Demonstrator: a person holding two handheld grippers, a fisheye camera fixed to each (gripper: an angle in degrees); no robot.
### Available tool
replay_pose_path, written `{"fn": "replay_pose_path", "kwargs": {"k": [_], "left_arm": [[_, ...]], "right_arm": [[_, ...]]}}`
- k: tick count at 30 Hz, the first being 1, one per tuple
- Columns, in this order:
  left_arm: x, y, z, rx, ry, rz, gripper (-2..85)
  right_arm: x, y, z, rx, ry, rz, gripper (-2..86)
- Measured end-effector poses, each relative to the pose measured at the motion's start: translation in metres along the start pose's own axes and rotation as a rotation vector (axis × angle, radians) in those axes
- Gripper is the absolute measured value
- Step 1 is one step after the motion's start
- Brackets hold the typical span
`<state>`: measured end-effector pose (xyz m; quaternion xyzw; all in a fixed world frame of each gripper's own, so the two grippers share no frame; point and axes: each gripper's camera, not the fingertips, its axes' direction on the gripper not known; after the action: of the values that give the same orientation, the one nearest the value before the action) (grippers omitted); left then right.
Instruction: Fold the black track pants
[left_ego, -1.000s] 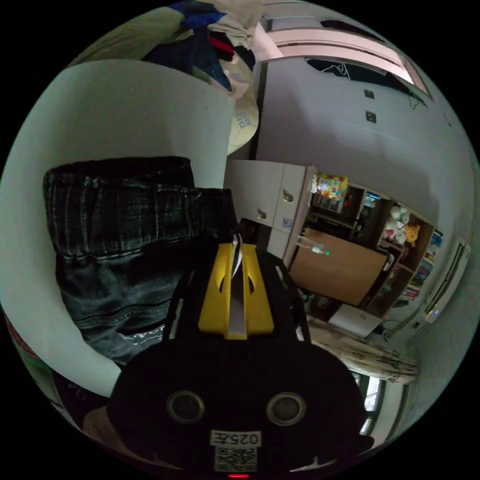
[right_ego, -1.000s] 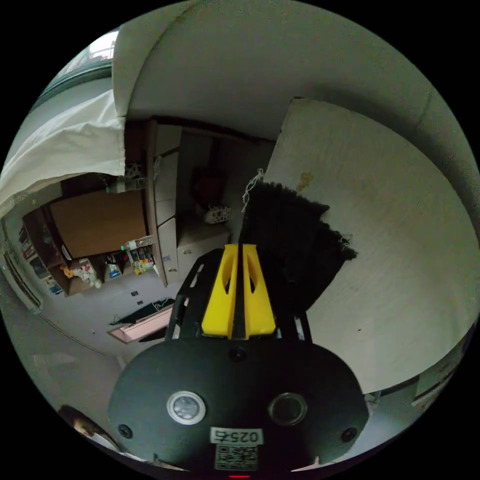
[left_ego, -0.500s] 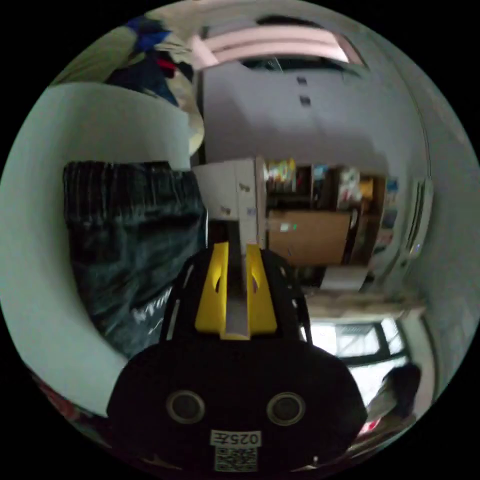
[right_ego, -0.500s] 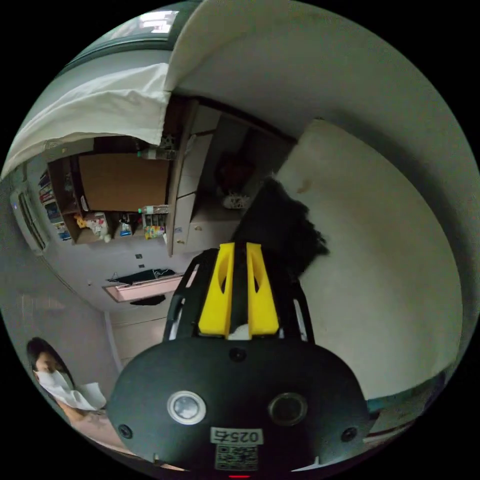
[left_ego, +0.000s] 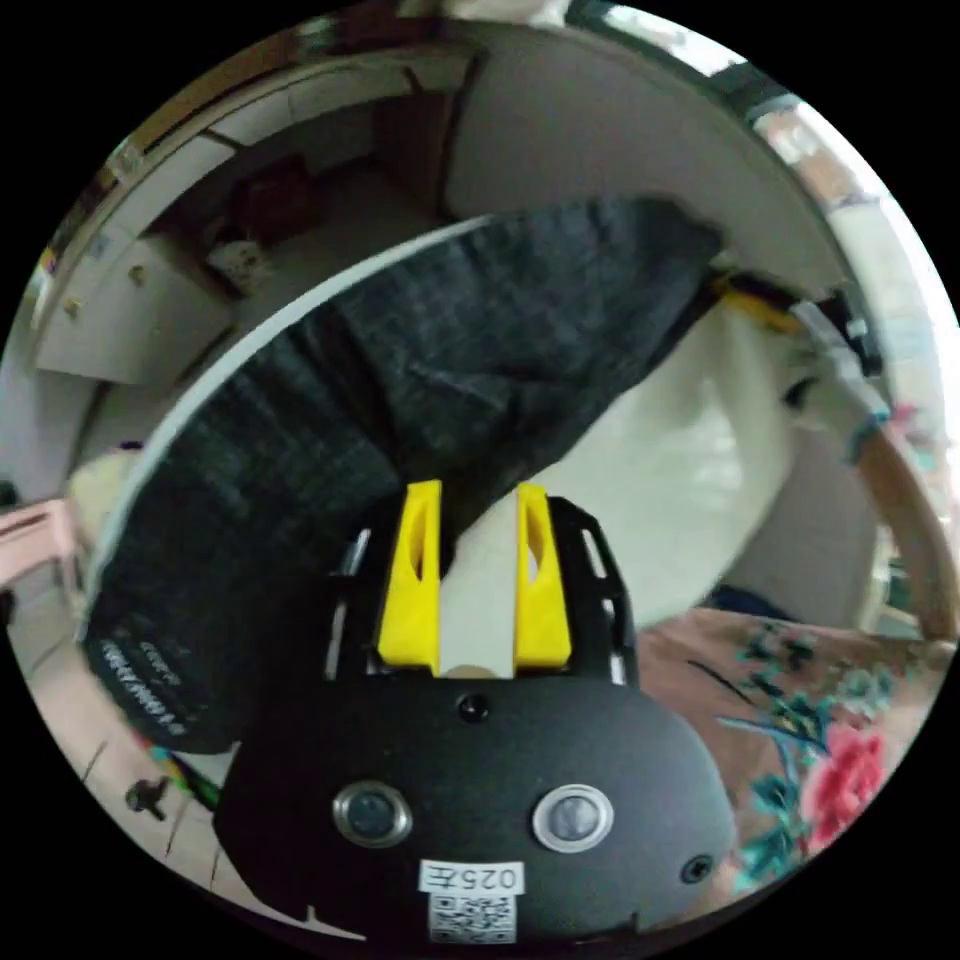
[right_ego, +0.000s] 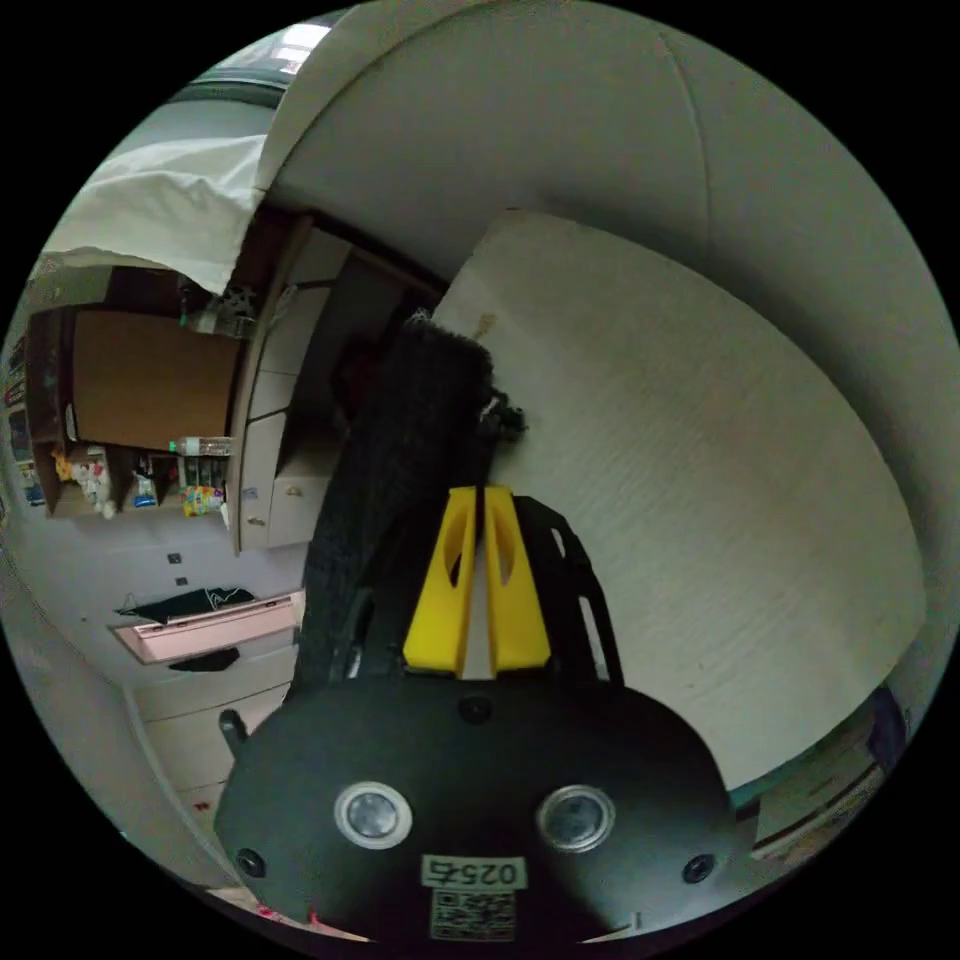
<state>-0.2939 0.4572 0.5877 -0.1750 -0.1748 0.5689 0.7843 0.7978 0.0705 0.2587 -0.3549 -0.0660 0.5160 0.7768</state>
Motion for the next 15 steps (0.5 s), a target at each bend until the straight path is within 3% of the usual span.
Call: {"fn": "replay_pose_path", "kwargs": {"k": [3,8,15], "left_arm": [[0.008,-0.006,0.029,-0.053,-0.028,0.052,1.5],[-0.005,0.018,0.078,-0.098,0.151,0.072,2.2],[0.001,0.041,0.126,-0.171,0.106,0.098,0.8]], "right_arm": [[0.015,0.007,-0.006,-0.05,0.009,-0.041,-0.6],[0.063,0.053,-0.034,-0.055,0.068,-0.044,-0.7],[0.189,0.136,-0.08,-0.03,-0.307,0.192,2.6]]}}
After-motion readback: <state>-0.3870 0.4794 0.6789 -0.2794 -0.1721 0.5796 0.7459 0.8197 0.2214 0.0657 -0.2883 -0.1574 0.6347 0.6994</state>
